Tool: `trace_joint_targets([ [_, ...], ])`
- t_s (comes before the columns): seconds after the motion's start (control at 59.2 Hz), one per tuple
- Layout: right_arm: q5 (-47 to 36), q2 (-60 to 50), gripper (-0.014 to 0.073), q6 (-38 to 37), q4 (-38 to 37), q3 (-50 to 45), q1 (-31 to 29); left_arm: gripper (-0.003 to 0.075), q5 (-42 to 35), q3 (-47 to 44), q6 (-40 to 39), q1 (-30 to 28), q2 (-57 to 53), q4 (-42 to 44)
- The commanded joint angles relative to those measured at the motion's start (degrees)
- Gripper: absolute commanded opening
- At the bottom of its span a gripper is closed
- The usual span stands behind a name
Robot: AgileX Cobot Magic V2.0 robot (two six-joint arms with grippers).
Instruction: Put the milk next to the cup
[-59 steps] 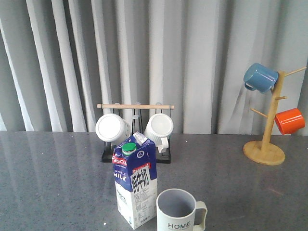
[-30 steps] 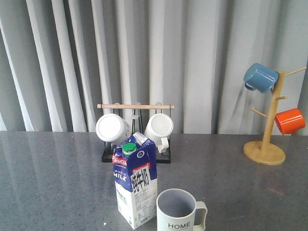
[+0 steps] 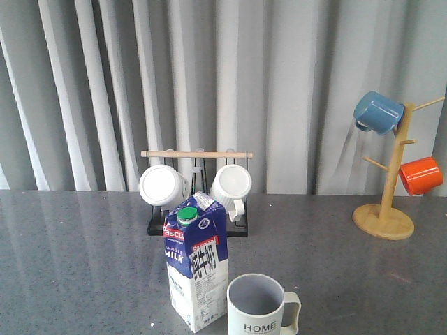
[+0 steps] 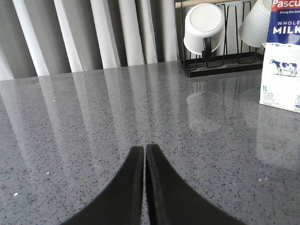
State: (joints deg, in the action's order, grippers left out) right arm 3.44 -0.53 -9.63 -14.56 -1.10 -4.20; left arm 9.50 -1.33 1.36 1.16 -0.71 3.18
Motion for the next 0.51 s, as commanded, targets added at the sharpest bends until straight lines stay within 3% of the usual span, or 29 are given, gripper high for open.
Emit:
trace_joint_targets([
  [0.0, -4.13, -0.87, -0.0004, 0.44, -0.02, 1.29, -0.61, -0.0006, -3.90, 1.56, -0.63, 0.11, -0.56, -0.09],
  [0.084, -7.82, -0.87, -0.0004, 0.29, 0.31, -1.21, -0.61, -0.0006, -3.90, 1.56, -0.63, 0.11, -0.56, -0.09],
  [0.152, -4.96, -0.87, -0.0004, 0.29, 2.11, -0.91, -0.61, -0.0006, -3.90, 1.56, -0.63, 0.11, -0.56, -0.09],
  [0.49, -6.63, -0.87, -0.0004, 0.29, 2.32, -1.05, -0.61, -0.0006, -3.90, 1.56, -0.63, 0.11, -0.56, -0.09],
])
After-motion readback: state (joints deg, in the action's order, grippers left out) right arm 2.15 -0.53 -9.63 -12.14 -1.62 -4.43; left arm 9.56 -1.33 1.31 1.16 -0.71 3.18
